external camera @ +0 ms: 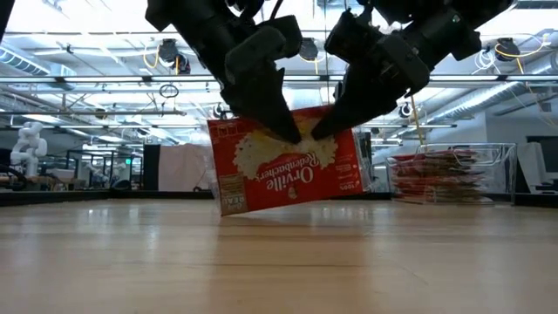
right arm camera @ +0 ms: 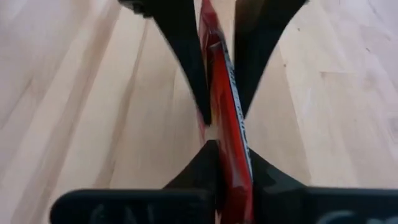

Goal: Sort popcorn bags into baskets
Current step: Put the red popcorn bag into the transparent bin

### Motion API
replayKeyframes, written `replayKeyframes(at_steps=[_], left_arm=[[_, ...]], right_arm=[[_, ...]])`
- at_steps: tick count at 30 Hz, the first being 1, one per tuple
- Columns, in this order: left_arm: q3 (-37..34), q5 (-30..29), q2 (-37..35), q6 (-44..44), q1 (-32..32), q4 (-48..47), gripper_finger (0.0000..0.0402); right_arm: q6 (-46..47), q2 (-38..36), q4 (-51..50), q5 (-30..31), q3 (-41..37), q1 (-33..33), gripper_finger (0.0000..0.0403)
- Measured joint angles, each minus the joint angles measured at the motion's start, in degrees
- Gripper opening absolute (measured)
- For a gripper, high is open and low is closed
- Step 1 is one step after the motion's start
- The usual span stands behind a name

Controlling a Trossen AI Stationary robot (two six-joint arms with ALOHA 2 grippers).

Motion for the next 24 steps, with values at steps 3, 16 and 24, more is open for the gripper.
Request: replayKeyframes(at_steps=[3,16,24], left_arm=[[0.02,-6.44,-0.87,-6.58,-0.05,-6.36,0.0132],[-4.86,-23.06,-1.97,-23.8,-0.67,-18.3,0.0213],[-9.58,-20.92,-1.97,-20.09,-2.66,4.6,0.0192]], right_arm=[[0.14,-0.9,-3.29,0.64,0.0,-0.91,0.0022],[5.17,-16.84,-2.45,11.19,-10.47,-2.31,0.0013],[3.71,-30.12,6.59,18.26,-17.76,-2.06,0.001]])
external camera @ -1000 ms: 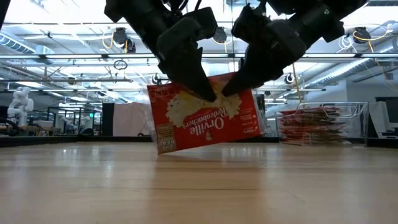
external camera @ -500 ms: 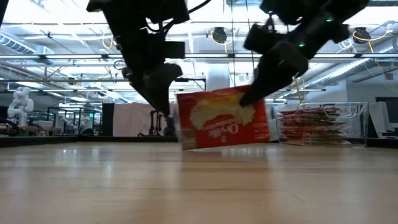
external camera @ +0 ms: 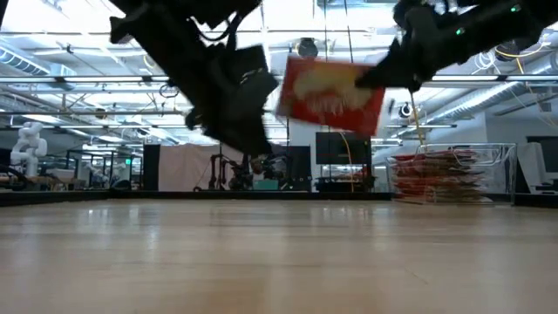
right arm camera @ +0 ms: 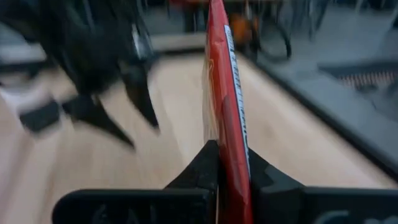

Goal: Sort popcorn bags into baskets
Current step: Put the red popcorn bag into the transparent bin

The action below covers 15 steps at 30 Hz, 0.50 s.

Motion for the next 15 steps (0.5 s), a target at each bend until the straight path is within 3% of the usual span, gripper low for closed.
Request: replayKeyframes(at_steps=[9,15], left_arm=[[-6.94,3.84,0.0,16.7,0.84,45.65,0.0194],[-9.55,9.92,0.0,22.97,2.64,62.77,0.0235]], right_arm=[[-8.55,0.02,39.49,-0.5,-10.04,0.04,0.001],[-11.06,4.46,54.95,-10.52,-10.18,0.04,0.0013]])
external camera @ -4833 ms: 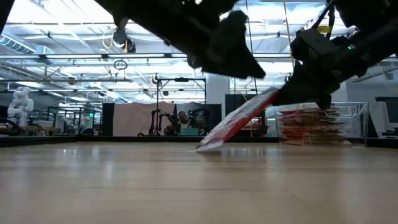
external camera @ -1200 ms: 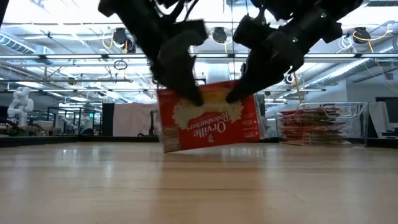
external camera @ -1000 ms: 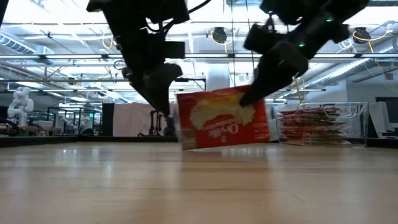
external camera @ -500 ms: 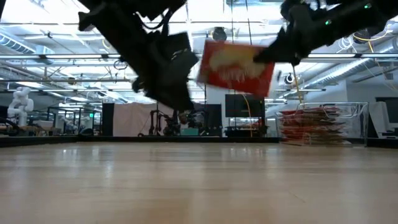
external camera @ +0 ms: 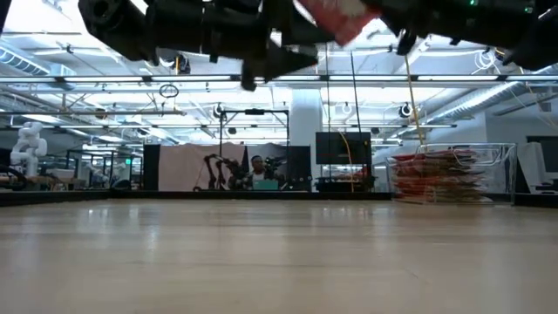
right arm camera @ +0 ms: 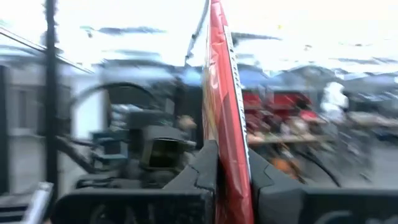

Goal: Sort popcorn bags into baskets
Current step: Put the red popcorn bag into the transparent bin

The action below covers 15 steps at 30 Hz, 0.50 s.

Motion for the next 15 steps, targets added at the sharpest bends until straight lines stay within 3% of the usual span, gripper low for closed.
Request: replayKeyframes(at_steps=[6,15], left_arm=[[-0.01,7.05,0.0,2.86,1.71,10.29,0.0266],[0.08,12.24,0.0,4.52,3.38,15.57,0.0262]], right_arm=[[0.22,4.92,9.49,-3.38,0.04,0.31,0.0014],[-2.62,13.11,16.53,-6.69,5.75,0.28,0.0015]])
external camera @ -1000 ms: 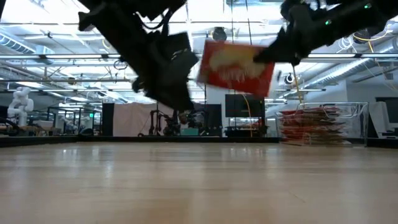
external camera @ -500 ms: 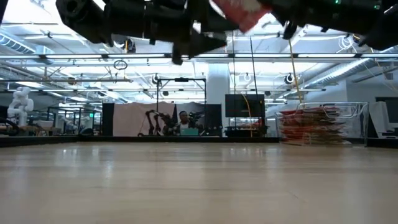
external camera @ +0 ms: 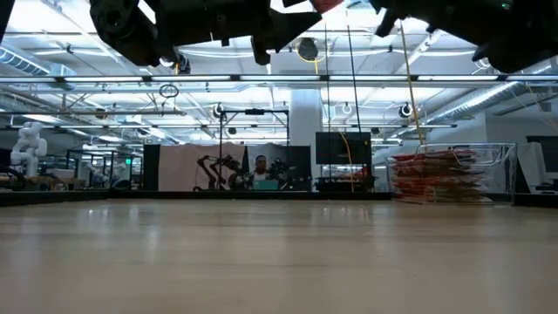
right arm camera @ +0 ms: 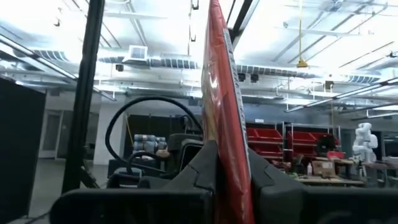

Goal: Sort popcorn bags into baskets
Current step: Put the red popcorn bag into the transparent bin

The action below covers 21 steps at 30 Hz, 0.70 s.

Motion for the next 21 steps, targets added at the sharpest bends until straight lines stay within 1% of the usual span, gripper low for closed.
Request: replayKeyframes(at_steps=[3,7,11,14,16,17,21], left_arm=[[0.0,0.02,0.01,0.52,-0.02,1.06,0.024],[0.04,0.15,0.02,2.39,-0.47,1.64,0.019],[0.07,-0.2,0.03,2.45,-0.83,0.49,0.0122],[0.09,-1.69,0.04,0.1,-0.79,-3.57,0.0062],[0.07,-2.05,0.04,-0.16,-0.72,-5.54,0.0021],[0.07,-2.05,0.04,-0.26,-0.72,-6.18,0.0012],[0.04,-2.22,0.0,-1.25,-0.72,-10.51,0.0011]], right_arm=[[-0.26,2.68,0.11,-1.24,2.36,-0.02,0.0015],[-0.59,5.34,0.1,-1.14,4.03,-0.1,0.0015],[0.01,5.35,-0.45,-0.98,4.06,-0.85,0.0015],[0.96,4.52,-3.42,-0.79,3.85,-0.9,0.0016],[2.15,3.98,-5.56,0.75,3.83,-0.85,0.0016],[2.62,3.62,-6.86,1.5,3.83,-0.78,0.0016],[4.06,2.34,-12.94,3.77,3.8,-0.72,0.003]])
